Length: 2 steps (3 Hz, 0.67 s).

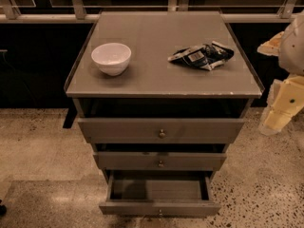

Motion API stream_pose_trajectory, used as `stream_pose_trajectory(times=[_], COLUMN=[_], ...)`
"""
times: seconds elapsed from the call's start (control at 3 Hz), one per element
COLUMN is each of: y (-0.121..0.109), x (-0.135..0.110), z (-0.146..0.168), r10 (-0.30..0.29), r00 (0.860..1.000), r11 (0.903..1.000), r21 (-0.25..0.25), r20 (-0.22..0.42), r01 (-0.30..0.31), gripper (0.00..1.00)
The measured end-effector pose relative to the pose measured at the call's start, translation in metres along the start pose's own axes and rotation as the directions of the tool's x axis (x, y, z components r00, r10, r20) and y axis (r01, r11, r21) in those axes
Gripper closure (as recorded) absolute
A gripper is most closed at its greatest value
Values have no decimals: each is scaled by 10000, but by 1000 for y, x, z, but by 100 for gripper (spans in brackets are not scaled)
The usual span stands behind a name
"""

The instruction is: Close bottom drawer

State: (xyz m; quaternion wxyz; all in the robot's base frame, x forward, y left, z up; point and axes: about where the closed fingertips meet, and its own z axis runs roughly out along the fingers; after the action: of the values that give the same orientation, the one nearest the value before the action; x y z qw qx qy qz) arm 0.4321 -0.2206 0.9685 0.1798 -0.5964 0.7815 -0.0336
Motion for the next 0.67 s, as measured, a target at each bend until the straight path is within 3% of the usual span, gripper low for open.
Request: stream_pose_trajectory(times=[0.33,0.67], y=[28,70], x=[24,60], z=[36,122], r10=[172,1070], r00=[9950,9621], r11=[9998,9910], r21=[-143,-1054], r20=[985,2507], r01=[-159,-828], gripper=[0,0])
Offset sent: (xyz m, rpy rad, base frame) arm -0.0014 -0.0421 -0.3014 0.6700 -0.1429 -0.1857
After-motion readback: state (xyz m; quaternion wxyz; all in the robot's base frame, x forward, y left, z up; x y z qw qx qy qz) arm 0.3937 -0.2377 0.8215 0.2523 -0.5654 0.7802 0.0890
